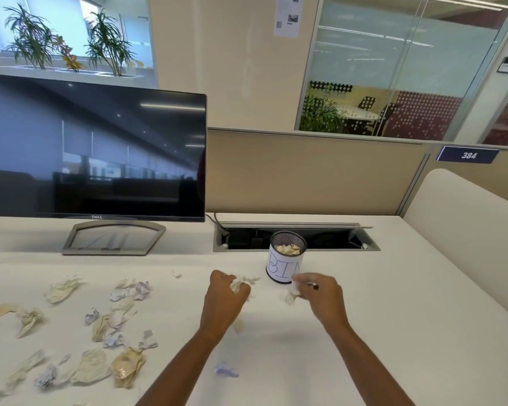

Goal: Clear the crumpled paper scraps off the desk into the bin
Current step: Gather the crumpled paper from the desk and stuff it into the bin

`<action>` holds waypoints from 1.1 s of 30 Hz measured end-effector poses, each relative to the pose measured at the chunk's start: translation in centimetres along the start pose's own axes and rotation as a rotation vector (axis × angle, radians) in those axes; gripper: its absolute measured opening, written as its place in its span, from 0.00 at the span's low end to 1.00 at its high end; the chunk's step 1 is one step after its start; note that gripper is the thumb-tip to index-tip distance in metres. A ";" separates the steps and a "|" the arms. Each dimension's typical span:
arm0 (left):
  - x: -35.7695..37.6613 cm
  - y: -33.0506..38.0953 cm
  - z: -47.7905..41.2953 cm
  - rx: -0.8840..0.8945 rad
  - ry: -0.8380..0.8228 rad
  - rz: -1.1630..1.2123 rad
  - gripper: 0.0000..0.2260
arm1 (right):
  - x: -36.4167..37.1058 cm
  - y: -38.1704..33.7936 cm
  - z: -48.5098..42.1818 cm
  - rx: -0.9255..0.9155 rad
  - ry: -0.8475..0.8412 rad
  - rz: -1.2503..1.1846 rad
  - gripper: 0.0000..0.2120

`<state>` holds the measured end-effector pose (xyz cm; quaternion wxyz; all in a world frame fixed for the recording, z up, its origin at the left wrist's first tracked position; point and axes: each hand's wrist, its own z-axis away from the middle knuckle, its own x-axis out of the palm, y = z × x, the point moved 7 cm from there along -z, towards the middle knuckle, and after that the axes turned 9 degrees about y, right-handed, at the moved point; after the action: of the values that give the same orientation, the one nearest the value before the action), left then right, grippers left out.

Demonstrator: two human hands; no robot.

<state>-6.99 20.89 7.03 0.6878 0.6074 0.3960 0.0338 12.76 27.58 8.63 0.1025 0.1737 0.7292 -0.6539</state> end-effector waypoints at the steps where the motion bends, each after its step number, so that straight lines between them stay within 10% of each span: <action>1: 0.4 0.9 -0.4 0.008 -0.005 0.008 0.09 | -0.4 -0.6 -1.2 -0.010 0.020 -0.014 0.07; 10: 4.5 5.3 -4.0 0.006 -0.054 0.050 0.09 | -0.3 -5.9 -9.6 -0.218 0.125 0.127 0.13; 25: 9.0 9.7 -9.0 0.166 -0.155 -0.410 0.18 | 2.9 -4.2 -11.2 -0.041 -0.257 0.197 0.23; 33: 11.5 11.3 -10.2 0.262 -0.264 -0.531 0.18 | 4.1 -4.4 -9.3 -0.265 -0.342 0.388 0.21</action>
<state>-0.18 38.10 11.52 0.6342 0.5653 0.4488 -0.2771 8.01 36.87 12.29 0.3692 0.1822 0.7336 -0.5407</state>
